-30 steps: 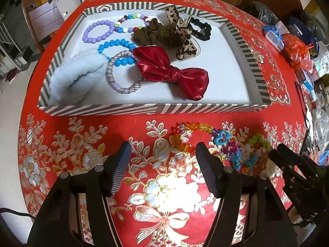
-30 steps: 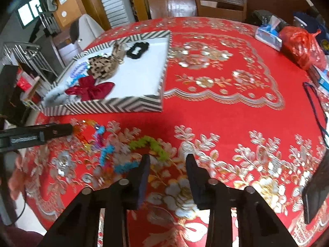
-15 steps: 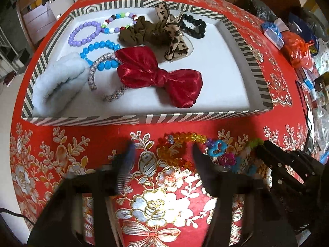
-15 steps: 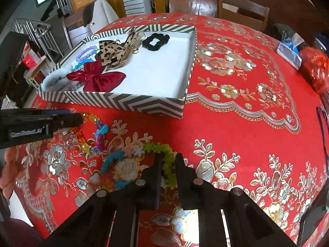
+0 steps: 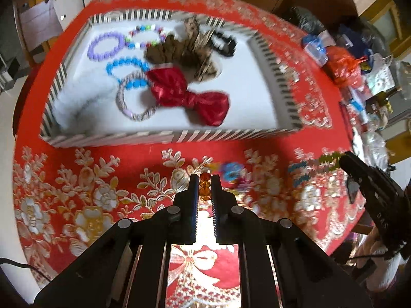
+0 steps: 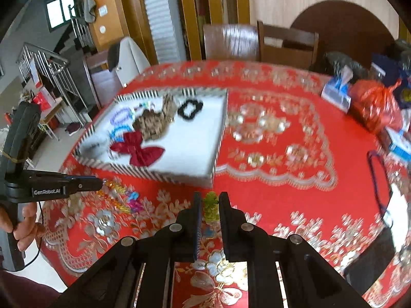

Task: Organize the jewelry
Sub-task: 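Grasp the orange bead bracelet with the left tool while the right tool grasps the green-blue bracelet, then drop the orange bracelet into the tray with the left tool while the right tool releases the green-blue one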

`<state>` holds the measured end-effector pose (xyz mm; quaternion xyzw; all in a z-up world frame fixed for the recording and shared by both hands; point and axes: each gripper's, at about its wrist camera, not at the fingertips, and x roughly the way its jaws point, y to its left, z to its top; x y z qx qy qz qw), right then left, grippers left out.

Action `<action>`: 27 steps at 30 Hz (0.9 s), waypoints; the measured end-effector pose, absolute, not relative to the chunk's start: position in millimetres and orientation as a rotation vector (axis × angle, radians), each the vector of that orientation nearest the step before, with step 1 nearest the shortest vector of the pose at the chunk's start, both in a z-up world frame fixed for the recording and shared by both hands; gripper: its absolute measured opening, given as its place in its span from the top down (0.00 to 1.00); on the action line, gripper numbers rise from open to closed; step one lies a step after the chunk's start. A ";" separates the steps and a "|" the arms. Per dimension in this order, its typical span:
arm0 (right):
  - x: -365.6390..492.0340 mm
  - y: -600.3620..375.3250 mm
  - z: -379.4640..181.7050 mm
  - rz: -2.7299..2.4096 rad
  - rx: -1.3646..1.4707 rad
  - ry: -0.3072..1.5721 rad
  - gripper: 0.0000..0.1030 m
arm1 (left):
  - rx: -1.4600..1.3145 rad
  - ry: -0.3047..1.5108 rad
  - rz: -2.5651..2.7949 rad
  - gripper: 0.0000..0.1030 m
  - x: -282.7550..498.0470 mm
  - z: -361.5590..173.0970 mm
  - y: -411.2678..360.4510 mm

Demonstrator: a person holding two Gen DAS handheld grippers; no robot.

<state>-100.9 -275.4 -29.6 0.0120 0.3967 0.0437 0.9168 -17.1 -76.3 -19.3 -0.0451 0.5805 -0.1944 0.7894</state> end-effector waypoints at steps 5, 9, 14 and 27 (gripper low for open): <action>-94.5 -276.4 -5.6 0.103 0.041 0.770 0.88 | -0.112 1.179 -0.457 0.93 -22.5 22.4 -70.2; -82.1 -269.7 10.4 0.132 0.025 0.749 0.88 | -0.108 1.129 -0.461 0.93 -19.1 48.4 -65.8; -57.5 -260.1 23.2 0.175 -0.001 0.740 0.88 | -0.099 1.089 -0.471 0.93 -12.5 70.2 -68.2; 34.3 -258.1 1.4 0.279 0.016 0.861 0.88 | -0.061 1.089 -0.493 0.93 17.4 70.1 -117.3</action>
